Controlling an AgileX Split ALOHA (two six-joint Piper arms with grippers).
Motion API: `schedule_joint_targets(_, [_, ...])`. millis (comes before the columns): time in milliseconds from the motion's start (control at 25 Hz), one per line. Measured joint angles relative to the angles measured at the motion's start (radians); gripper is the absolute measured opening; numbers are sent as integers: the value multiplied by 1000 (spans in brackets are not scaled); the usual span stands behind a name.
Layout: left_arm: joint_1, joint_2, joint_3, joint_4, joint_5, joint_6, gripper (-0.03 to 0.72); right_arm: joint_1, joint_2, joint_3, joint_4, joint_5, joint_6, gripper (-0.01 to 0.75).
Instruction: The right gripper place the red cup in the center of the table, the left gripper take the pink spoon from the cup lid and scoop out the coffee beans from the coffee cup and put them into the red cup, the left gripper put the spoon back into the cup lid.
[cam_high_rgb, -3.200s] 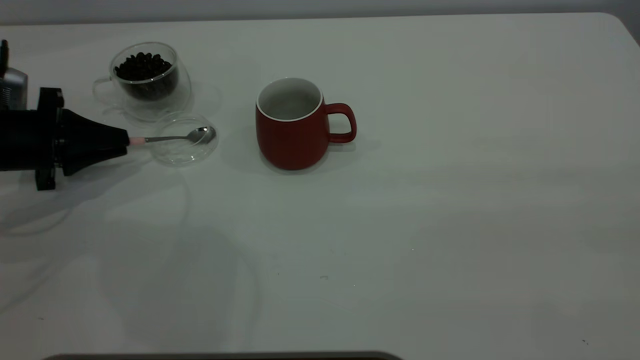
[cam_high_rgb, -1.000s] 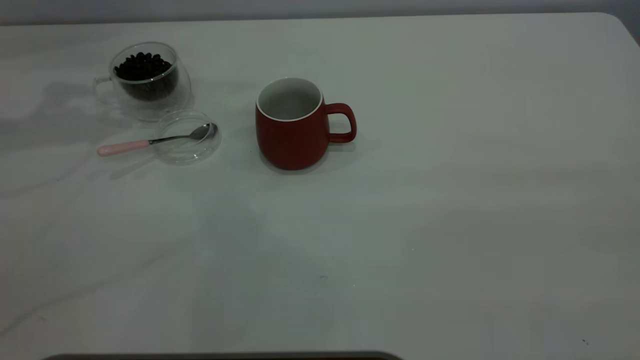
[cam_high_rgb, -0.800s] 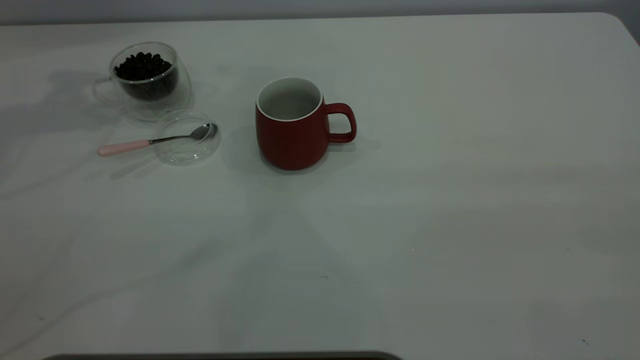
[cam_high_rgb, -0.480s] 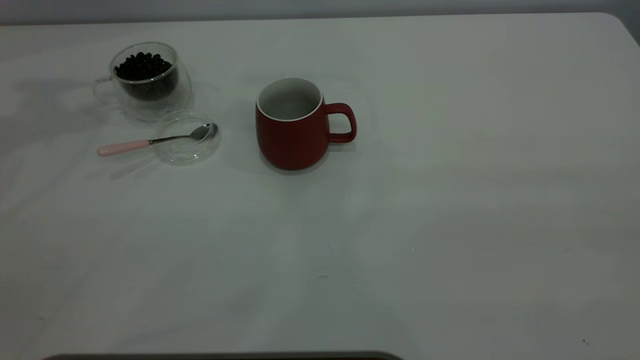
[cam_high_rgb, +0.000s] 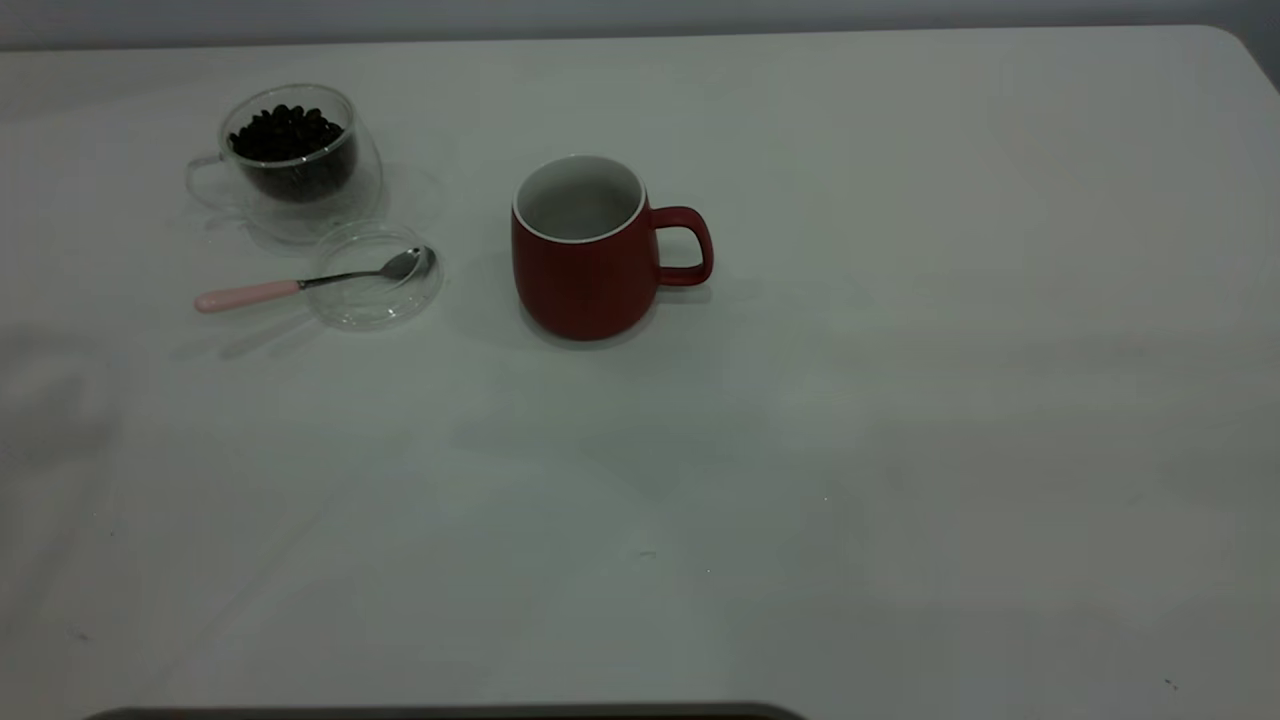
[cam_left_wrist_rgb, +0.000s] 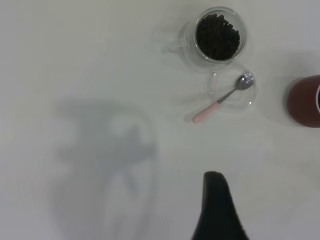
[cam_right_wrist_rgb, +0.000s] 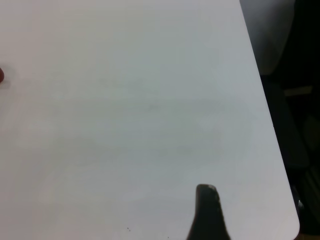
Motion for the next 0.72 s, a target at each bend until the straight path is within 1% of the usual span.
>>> schedule_joint_targets(160, [0, -131, 23, -8, 0, -76, 559, 0, 0, 0, 0, 0, 0, 591])
schedule_joint_targets(280, [0, -236, 78, -10, 0, -80, 559, 0, 0, 0, 0, 0, 0, 591])
schedule_joint_targets(360, [0, -320, 146, -10, 0, -81, 559, 0, 0, 0, 0, 0, 0, 591])
schedule_joint_targets(600, [0, -574, 422, -11, 0, -81, 559, 0, 0, 0, 0, 0, 0, 591])
schedule_joint_targets(720, [0, -686, 516, -5, 0, -77, 559, 0, 0, 0, 0, 0, 0, 591])
